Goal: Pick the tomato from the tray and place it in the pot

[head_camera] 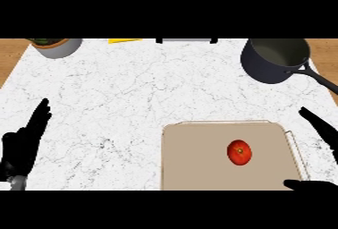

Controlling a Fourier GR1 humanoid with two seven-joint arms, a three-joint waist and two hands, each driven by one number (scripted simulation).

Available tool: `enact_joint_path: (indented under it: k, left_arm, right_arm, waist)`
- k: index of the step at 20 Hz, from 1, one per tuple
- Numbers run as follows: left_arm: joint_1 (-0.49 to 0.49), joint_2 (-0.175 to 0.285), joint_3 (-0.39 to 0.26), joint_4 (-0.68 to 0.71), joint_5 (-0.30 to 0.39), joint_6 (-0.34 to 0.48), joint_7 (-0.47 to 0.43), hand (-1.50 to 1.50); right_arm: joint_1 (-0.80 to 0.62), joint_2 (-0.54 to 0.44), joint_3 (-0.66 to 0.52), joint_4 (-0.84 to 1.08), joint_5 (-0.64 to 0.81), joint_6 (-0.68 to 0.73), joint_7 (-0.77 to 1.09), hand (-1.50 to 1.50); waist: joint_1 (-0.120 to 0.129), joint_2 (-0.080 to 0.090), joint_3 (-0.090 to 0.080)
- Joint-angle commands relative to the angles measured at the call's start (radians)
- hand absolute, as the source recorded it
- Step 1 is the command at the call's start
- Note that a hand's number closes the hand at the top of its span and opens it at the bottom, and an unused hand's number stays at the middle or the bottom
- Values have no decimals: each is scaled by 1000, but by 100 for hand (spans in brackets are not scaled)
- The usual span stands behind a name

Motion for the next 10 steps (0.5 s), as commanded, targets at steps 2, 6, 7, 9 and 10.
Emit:
enact_joint_path:
  k: [2, 6, 7, 9, 10]
  left_arm:
    - [-63, -7, 10, 52, -3, -36, 1, 0]
    - [-9, -27, -8, 21, -19, -21, -22, 0]
    - [-52, -15, -4, 27, -19, -34, -1, 0]
    - [-66, 5, 7, -7, -13, -38, 45, 0]
    - [-66, -17, 8, 53, -13, -50, -2, 0]
  right_arm:
    - [-160, -60, 77, -34, 7, 201, 261, -150]
    - [-234, -76, 193, -66, 32, 350, 484, -150]
    - [-277, -91, 195, -9, 3, 412, 486, -150]
    - [-318, -27, 285, -3, 2, 463, 577, -150]
    - [-356, -5, 296, 45, -5, 493, 602, -150]
  waist:
    - [16, 7, -1]
    - [37, 5, -3]
    - [39, 10, -2]
    - [44, 8, -1]
    - [38, 11, -1]
